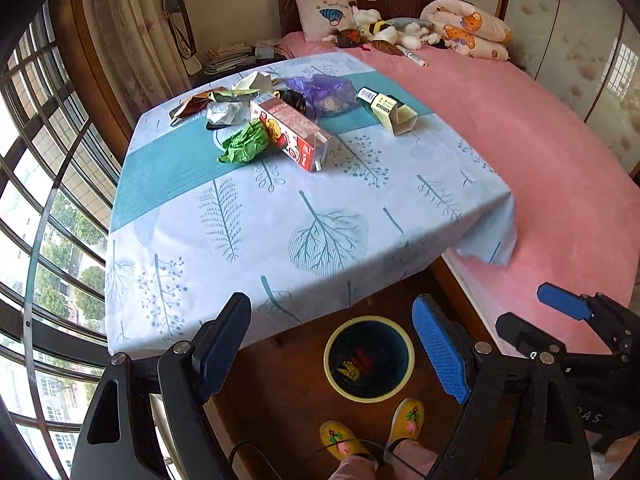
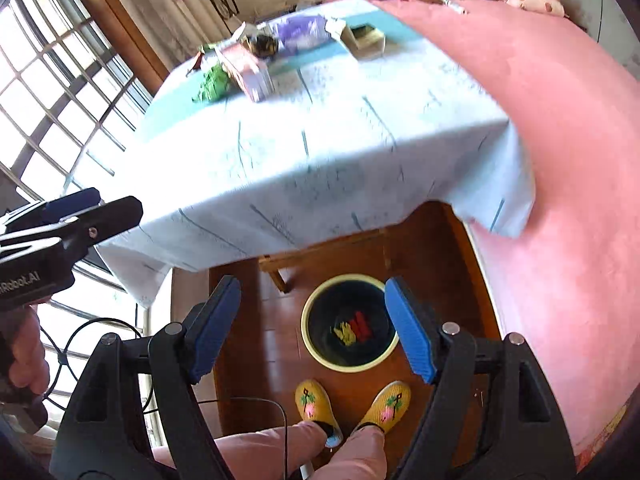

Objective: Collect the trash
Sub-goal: 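Grasp the pink juice carton with the left tool while the right tool grasps the green carton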

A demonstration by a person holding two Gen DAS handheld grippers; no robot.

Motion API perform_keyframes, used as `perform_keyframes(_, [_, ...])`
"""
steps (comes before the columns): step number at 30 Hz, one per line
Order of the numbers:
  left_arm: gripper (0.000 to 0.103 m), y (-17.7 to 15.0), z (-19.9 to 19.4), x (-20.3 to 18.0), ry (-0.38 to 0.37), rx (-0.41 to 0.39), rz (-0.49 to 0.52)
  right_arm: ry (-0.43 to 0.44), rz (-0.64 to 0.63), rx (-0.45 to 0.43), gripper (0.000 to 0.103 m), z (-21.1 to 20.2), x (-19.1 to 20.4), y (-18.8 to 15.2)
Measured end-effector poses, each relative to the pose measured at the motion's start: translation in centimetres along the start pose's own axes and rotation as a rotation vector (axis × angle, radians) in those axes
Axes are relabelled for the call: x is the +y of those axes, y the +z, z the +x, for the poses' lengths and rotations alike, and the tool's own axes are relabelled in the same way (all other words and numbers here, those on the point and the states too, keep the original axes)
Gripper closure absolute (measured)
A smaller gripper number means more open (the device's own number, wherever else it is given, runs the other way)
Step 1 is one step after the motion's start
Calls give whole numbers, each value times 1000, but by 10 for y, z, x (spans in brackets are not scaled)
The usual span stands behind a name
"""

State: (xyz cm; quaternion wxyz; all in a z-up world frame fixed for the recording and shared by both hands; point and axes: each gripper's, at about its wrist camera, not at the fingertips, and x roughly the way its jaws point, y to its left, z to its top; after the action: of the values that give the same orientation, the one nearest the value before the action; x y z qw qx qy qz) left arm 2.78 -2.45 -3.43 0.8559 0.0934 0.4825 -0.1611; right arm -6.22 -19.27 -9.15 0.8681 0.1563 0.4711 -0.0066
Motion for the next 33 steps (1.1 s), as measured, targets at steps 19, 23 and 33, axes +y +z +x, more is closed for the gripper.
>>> perform_keyframes(19, [18,106,-70,21,38,-145,-48,-111,-103,-292,31,-122,39,133])
perform_keyframes(23, [18,118,-60,25,68,-151,-52,-110,-123,-269,31,-104,39,153])
perform_keyframes(33, [18,138,-4,24,113,-94,-150,-16,-194,-187,35,-32,5,213])
